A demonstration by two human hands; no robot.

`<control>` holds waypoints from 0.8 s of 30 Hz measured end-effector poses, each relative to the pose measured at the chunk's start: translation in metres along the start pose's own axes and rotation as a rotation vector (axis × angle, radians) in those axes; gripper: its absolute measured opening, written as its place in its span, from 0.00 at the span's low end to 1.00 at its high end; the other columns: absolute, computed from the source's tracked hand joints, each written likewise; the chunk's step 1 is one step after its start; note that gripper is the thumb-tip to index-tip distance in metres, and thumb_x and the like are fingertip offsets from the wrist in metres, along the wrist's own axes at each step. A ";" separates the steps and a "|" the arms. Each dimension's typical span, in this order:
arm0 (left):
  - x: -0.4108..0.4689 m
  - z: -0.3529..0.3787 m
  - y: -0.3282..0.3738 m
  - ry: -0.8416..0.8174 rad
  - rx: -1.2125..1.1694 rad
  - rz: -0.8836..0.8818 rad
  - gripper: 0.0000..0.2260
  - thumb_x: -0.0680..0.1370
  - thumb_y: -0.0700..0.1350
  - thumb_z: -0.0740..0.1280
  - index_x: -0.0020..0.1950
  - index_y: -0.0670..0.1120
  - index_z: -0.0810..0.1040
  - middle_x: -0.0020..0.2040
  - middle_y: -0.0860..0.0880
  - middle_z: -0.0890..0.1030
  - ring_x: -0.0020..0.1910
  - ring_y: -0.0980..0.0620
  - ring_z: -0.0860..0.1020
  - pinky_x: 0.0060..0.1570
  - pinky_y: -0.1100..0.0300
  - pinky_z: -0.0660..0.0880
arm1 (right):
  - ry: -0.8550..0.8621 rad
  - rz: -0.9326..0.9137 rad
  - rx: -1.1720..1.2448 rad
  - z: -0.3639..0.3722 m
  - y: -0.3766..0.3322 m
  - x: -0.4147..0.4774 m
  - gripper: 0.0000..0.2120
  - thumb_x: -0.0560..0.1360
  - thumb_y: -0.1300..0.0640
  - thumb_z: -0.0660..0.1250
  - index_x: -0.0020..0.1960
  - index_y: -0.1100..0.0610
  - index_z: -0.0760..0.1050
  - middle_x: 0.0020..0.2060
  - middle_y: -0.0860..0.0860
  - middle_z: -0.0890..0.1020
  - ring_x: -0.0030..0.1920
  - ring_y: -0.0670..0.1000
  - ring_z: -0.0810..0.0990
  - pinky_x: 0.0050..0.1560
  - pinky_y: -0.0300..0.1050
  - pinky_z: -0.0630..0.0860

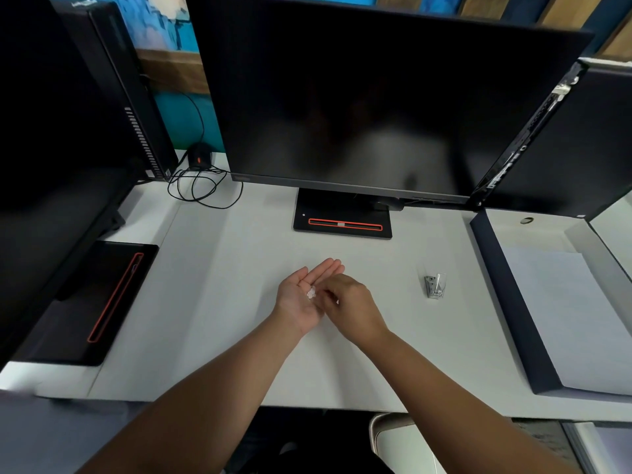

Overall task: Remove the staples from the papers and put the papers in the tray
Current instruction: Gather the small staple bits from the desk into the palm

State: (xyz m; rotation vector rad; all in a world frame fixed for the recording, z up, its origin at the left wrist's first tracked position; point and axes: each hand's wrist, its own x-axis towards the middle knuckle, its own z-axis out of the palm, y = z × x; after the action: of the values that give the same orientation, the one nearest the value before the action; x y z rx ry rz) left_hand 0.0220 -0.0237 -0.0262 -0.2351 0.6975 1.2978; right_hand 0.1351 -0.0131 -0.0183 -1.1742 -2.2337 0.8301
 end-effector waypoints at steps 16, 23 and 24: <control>0.000 -0.010 0.015 -0.025 -0.070 0.083 0.21 0.83 0.44 0.50 0.57 0.32 0.77 0.57 0.36 0.81 0.59 0.40 0.78 0.62 0.48 0.73 | 0.024 0.369 0.014 -0.005 0.058 -0.017 0.07 0.74 0.64 0.63 0.45 0.58 0.80 0.39 0.50 0.78 0.39 0.48 0.73 0.42 0.37 0.67; -0.002 -0.009 0.015 -0.024 -0.065 0.081 0.21 0.83 0.44 0.50 0.58 0.32 0.76 0.58 0.36 0.81 0.59 0.40 0.78 0.62 0.48 0.73 | -0.108 0.182 -0.183 0.015 0.065 -0.024 0.12 0.74 0.69 0.59 0.50 0.63 0.80 0.40 0.60 0.78 0.42 0.58 0.76 0.43 0.48 0.74; -0.002 -0.009 0.014 -0.024 -0.064 0.079 0.20 0.83 0.44 0.50 0.58 0.32 0.76 0.58 0.36 0.80 0.59 0.40 0.78 0.62 0.48 0.73 | -0.120 0.151 -0.185 0.017 0.063 -0.024 0.13 0.74 0.69 0.59 0.52 0.62 0.81 0.41 0.60 0.79 0.43 0.58 0.77 0.44 0.47 0.74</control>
State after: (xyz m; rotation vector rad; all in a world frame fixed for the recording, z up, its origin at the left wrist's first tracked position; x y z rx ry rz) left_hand 0.0057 -0.0261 -0.0289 -0.2458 0.6513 1.3973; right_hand 0.1717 -0.0102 -0.0779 -1.4282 -2.3840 0.7843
